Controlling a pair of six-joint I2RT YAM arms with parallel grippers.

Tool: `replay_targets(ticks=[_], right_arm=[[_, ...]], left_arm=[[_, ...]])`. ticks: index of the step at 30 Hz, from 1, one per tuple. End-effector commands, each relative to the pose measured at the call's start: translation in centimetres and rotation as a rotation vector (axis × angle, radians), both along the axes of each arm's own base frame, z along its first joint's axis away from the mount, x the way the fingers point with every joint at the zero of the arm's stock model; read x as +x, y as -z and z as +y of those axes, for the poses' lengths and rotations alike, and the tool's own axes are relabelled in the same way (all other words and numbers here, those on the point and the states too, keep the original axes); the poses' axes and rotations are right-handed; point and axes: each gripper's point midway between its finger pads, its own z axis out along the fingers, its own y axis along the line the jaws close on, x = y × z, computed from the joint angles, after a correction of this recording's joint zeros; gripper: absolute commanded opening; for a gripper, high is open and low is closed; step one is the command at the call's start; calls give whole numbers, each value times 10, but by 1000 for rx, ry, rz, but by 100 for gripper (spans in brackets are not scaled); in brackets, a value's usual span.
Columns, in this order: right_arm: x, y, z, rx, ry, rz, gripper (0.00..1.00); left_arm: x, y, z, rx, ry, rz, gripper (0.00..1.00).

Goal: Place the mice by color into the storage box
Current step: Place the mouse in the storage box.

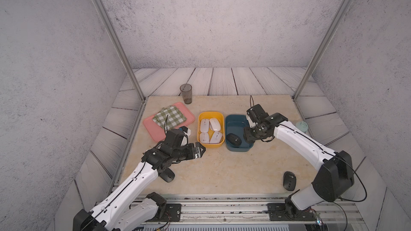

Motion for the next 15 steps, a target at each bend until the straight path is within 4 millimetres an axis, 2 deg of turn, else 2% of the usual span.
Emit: replay_targets(ticks=[1,6,15], right_arm=[[23,6,8,-81,-66,-39,46],[47,31,17,-163,-127,-44,46],[76,67,18,-282,-180,-67,45]], left_arm=[[-5,8,5,16,7,17,89],[-5,11,6,18,4,22,89],[-5,18,5,16,2,40,89]])
